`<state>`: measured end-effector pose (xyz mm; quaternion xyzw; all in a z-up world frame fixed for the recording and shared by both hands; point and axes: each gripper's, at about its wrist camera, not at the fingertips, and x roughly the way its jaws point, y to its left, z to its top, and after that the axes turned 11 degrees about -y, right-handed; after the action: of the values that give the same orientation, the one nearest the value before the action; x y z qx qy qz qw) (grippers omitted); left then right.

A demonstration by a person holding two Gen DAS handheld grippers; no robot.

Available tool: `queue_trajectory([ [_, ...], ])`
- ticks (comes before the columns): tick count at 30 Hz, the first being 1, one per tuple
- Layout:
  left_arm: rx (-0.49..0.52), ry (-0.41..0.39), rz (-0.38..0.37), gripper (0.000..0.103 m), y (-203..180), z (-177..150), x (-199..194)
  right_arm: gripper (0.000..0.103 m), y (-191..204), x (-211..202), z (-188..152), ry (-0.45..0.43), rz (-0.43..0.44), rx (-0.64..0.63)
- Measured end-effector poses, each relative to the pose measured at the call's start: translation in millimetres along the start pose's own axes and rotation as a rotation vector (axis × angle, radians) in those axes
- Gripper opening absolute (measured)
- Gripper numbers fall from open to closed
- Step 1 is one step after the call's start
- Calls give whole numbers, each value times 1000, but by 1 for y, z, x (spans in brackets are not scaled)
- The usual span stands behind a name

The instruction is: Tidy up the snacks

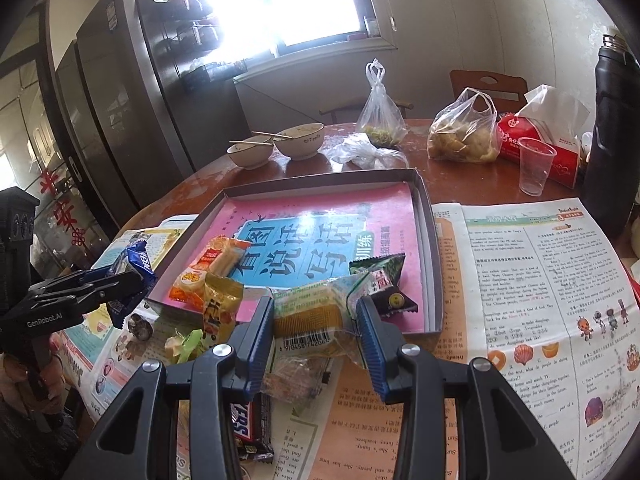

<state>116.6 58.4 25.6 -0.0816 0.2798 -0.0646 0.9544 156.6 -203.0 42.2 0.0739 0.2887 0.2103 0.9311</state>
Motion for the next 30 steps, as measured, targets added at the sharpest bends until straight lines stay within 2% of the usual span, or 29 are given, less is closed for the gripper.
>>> queue_trajectory([
  [15, -62, -69, 37, 55, 11, 25, 10, 42, -4, 8, 11, -20, 2, 21],
  [24, -119, -64, 71, 55, 20, 29, 29, 42, -9, 13, 18, -35, -3, 38],
  [30, -122, -72, 92, 55, 21, 29, 36, 42, -11, 18, 18, -35, -6, 48],
])
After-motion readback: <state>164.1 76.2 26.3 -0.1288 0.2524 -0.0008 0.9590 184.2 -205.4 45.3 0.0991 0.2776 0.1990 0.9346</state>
